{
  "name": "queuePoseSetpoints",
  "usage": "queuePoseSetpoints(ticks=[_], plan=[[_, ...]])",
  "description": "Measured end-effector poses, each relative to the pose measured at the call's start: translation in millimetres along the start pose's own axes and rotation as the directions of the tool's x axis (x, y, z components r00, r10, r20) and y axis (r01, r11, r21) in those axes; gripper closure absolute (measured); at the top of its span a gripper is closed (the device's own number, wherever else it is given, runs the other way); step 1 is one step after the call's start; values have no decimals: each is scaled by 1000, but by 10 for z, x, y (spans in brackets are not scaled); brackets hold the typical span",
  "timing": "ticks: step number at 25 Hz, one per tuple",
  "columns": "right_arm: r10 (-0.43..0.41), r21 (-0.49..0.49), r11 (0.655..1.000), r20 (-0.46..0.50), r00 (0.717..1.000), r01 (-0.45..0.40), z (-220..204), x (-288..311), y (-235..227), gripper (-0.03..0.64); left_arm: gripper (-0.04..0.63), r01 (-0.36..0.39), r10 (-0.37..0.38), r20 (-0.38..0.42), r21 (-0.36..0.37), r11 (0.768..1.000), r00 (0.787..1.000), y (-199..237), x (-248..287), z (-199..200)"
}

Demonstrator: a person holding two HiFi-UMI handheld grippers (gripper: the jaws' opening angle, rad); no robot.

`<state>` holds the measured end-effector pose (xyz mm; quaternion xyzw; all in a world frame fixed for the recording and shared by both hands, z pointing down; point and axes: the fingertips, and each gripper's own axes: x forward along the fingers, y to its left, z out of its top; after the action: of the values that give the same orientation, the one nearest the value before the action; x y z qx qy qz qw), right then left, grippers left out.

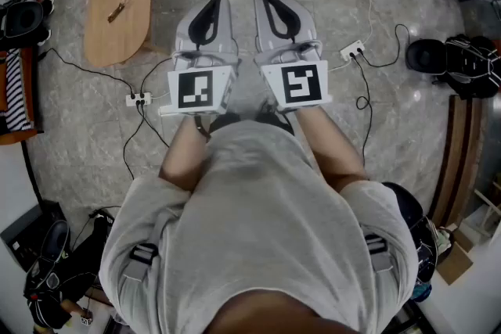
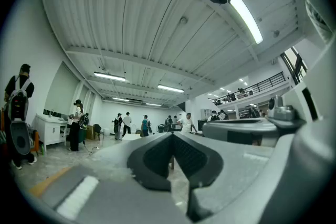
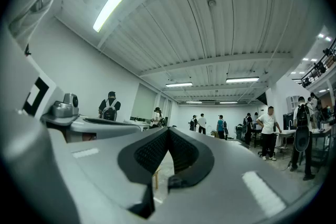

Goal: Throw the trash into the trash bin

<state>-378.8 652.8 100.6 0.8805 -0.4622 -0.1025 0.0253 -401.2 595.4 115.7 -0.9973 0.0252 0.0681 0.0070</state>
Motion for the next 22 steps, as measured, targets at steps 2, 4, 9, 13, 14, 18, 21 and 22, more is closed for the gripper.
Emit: queuePoseSetpoints(ticks=[2,4,9,13,14,18,21,22], plan=[[0,-3,1000,2,1000,0,31,1,20,611,577,1,-1,0,1,1000,1000,15,-24,17],[1,-3,1000,2,1000,-1,44,16,52,611,577,-1,1,-4,-2,1000,1000,49,-50,16],[15,-3,1000,-1,1000,-15,8,71,190,611,577,-10,10,-5,-8,1000,1000,164,-127,-30],[29,-11,1000,-6,1000,-29,8,179,403,611,577,-21,21,-2,-17,1000,1000,367,-216,-24],[31,-12,999,-7,999,-31,5,218,473,611,577,-23,23,-2,-12,1000,1000,441,-252,-27],[21,-2,1000,9,1000,-21,18,356,732,610,577,-25,25,-7,17,1000,1000,729,-411,-64],[37,6,999,15,999,-37,35,486,937,609,577,-34,34,-18,22,999,999,953,-510,-84],[47,-4,999,16,999,-47,42,536,995,609,577,-39,40,-21,19,999,999,1028,-532,-94]])
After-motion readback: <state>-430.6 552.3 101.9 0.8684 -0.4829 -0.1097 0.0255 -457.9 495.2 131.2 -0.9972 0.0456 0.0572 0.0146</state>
